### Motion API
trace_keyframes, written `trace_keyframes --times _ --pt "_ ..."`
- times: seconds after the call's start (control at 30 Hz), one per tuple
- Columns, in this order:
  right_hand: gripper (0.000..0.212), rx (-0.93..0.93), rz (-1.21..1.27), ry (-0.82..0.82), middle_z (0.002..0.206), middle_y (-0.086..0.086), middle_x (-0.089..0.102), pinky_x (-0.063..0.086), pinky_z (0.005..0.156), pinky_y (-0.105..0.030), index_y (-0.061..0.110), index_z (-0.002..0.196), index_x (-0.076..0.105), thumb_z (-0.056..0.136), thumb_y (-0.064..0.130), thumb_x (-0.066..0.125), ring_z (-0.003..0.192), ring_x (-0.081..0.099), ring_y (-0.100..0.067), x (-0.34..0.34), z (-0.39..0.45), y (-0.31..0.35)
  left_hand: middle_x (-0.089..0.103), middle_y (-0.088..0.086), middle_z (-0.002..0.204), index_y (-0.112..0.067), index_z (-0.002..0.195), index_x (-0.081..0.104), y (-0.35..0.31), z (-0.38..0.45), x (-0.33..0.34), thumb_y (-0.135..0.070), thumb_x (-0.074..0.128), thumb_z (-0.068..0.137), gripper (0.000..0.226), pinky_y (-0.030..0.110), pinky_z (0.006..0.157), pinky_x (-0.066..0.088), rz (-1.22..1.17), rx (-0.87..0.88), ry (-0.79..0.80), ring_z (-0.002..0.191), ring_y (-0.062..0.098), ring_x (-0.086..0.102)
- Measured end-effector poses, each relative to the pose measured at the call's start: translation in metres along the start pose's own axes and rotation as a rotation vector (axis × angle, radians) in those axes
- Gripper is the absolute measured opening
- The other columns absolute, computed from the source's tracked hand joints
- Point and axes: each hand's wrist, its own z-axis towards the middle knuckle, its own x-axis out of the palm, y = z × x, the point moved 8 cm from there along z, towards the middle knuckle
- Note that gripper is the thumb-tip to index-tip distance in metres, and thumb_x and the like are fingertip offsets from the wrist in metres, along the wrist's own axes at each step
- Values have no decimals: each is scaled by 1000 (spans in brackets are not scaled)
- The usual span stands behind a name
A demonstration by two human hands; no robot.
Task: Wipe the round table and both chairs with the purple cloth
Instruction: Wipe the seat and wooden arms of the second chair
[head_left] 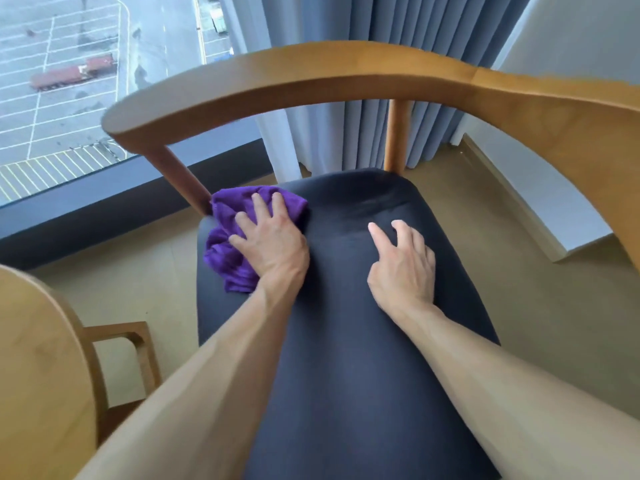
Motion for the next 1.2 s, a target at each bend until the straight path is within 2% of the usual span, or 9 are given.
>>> trace_keyframes --times 0.13,0.23,0.33,0.43,0.5,0.63,0.87,1.03,1.2 --pt "49 88 437 -66 151 0 43 34 110 -36 20 150 39 102 12 40 137 41 -19 -11 9 -30 16 1 166 -28 154 25 -75 -38 13 -17 42 95 63 58 107 29 35 193 26 142 40 24" --pt "43 216 638 -70 149 -5 47 29 110 -29 18 147 45 106 24 34 136 44 -20 -19 20 -44 30 -2 160 -29 149 37 -108 -76 18 -21 47 90 61 52 94 37 42 537 -14 130 38 36" --pt "43 237 480 -52 146 -7 48 34 107 -36 21 144 49 104 34 38 133 45 -25 -20 26 -36 40 -10 155 -32 145 45 -101 -113 20 -21 38 82 64 43 80 37 72 953 38 119 33 44" --pt "46 173 177 -10 146 -8 41 36 106 -45 26 143 47 98 38 49 133 39 -29 -14 23 -11 42 -14 154 -40 143 47 -37 -112 13 -23 32 78 69 40 81 40 191 1128 61 122 29 45" --pt "53 158 29 37 151 -10 33 31 108 -47 29 145 43 95 41 54 137 31 -31 -4 18 4 41 -13 155 -42 142 47 25 -89 3 -22 38 76 70 43 86 42 215 1026 3 125 28 48" --pt "66 144 -94 88 162 -13 16 21 116 -50 26 153 27 95 45 52 145 17 -34 13 6 19 42 -7 155 -37 143 49 130 -38 -16 -14 48 69 78 47 86 46 57 557 37 124 32 46" --pt "48 165 85 159 165 -2 15 22 119 -47 33 153 32 105 39 30 149 13 -27 4 10 4 24 0 163 -32 151 33 55 -48 -9 -10 51 88 69 58 103 32 -119 -127 25 136 40 31" --pt "62 177 222 198 158 -5 35 23 116 -43 23 134 56 93 48 17 148 23 -24 4 25 -2 49 -3 144 -28 131 55 -59 -145 14 -13 58 74 59 48 84 43 -56 466 25 118 38 46" --pt "49 129 157 161 164 -3 20 23 118 -44 27 149 41 102 38 40 151 14 -26 3 2 10 49 -11 146 -37 136 53 -40 -200 26 -22 42 84 55 42 84 40 56 1160 143 123 29 46"
